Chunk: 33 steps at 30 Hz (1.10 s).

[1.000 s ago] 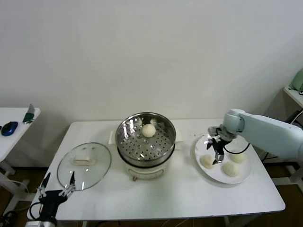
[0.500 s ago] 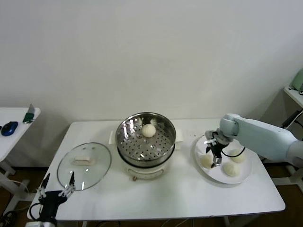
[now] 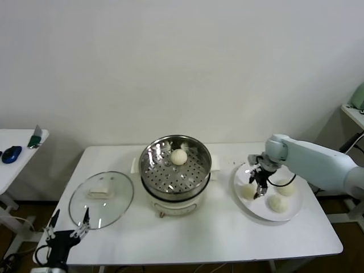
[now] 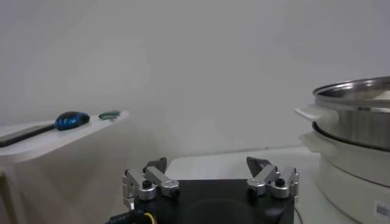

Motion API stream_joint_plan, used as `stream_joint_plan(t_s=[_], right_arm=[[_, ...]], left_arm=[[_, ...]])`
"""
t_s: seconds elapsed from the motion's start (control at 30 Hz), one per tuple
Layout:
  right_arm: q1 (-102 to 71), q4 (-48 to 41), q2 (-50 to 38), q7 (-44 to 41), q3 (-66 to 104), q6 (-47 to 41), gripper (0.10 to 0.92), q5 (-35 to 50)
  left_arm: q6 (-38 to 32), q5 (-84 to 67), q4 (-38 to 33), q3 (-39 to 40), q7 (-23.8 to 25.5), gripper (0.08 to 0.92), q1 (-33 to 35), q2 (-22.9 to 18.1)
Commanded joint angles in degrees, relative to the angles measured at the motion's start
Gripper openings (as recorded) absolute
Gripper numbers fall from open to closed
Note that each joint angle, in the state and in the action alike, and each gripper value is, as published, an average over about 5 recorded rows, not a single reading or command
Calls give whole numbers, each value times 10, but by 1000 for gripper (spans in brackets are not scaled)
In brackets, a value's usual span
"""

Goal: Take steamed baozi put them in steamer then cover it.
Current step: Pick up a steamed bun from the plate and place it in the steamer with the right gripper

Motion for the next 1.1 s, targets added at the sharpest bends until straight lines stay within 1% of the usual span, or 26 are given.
stream_joint_plan(t_s=[0.03, 0.13, 0.23, 0.4, 0.53, 0.8, 0.97, 1.1], right_arm=[[53, 12, -6, -3, -14, -1, 673, 43], [117, 26, -9, -7, -41, -2, 671, 88], [208, 31, 2, -12, -87, -1, 670, 154], [331, 23, 51, -24, -136, -6, 677, 257], [369, 27, 96, -25, -142, -21, 679, 316], [347, 44, 225, 9, -122, -55, 679, 373], [305, 25, 291, 27, -112, -65, 679, 377], [273, 6, 326, 33, -114, -67, 679, 369]], left_arm=[[1, 0, -2, 0, 0, 823, 1, 1], [2, 0, -4, 0, 0, 823, 1, 2], [3, 0, -6, 2, 0, 823, 0, 2], [2, 3, -10, 9, 1, 823, -1, 4], [3, 6, -17, 17, 1, 823, -1, 4], [3, 12, -31, 27, 1, 823, -1, 5], [5, 12, -40, 26, 0, 823, 1, 4], [6, 19, -46, 27, 0, 823, 3, 0]])
